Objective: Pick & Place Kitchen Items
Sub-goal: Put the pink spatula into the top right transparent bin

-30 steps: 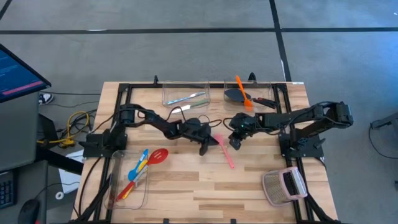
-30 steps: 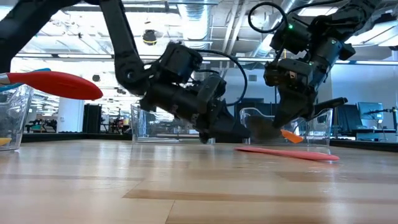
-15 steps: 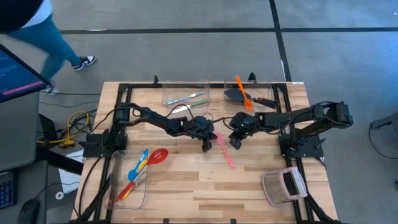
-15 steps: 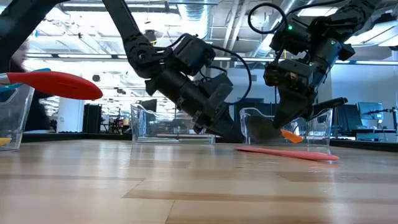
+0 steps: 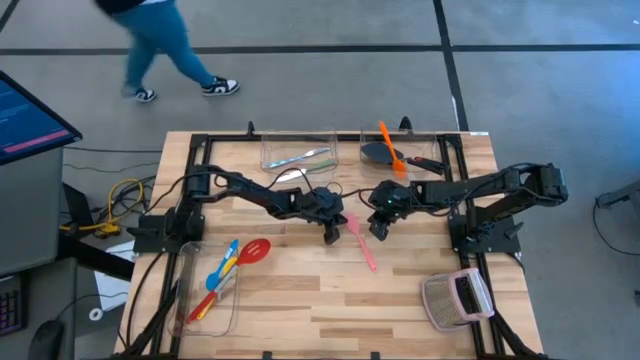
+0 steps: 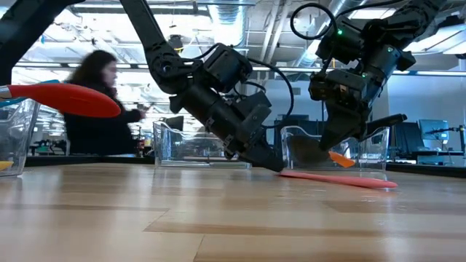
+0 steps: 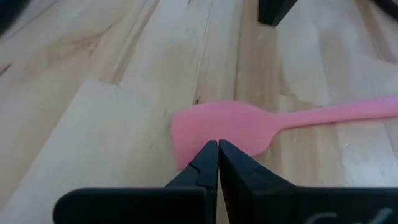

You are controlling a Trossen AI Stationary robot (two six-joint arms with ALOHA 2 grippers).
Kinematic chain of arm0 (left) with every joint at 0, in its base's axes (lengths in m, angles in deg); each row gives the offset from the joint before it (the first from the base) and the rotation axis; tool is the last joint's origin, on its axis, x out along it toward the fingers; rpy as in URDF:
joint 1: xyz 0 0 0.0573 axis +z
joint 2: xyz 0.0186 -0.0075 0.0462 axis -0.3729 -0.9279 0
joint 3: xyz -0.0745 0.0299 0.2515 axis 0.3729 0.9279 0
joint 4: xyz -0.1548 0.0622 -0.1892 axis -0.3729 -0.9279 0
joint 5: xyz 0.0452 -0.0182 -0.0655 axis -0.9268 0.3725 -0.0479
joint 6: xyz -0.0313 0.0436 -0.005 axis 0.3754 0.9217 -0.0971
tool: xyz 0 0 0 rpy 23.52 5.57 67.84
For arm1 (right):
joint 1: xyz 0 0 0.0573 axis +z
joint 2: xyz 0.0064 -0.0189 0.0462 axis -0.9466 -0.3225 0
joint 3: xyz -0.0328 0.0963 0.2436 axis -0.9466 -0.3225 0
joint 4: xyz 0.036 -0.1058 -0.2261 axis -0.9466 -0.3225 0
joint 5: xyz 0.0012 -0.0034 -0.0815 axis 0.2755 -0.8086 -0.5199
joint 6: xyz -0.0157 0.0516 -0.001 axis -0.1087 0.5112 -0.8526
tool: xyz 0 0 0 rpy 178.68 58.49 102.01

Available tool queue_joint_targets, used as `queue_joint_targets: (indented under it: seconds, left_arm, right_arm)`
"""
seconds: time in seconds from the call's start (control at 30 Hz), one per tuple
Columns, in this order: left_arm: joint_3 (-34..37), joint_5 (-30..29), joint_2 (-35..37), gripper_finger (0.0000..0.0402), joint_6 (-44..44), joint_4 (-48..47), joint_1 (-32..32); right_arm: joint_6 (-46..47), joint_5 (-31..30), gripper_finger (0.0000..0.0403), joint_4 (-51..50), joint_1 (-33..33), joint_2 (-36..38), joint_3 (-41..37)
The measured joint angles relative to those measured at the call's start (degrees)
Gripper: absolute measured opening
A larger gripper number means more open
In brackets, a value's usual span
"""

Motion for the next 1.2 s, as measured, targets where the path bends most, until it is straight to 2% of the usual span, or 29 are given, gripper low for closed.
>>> queue_joint_targets:
  seconds: [0.67,0.87,1.2]
  left_arm:
    - [-1.8,1.5,-4.8,0.0002,-0.9,0.9,0.4]
    - [-1.8,1.4,-4.8,0.0002,-1.1,0.6,0.4]
    - [-1.4,1.4,-4.7,0.0002,-2.1,-1.2,0.3]
  right_arm:
    - [1.7,0.1,0.0000,2.3,-0.2,0.0,0.1]
    - [3.8,4.3,0.0000,1.9,-1.7,0.0,0.1]
    - [5.2,4.5,0.0000,1.7,-1.9,0.0,0.1]
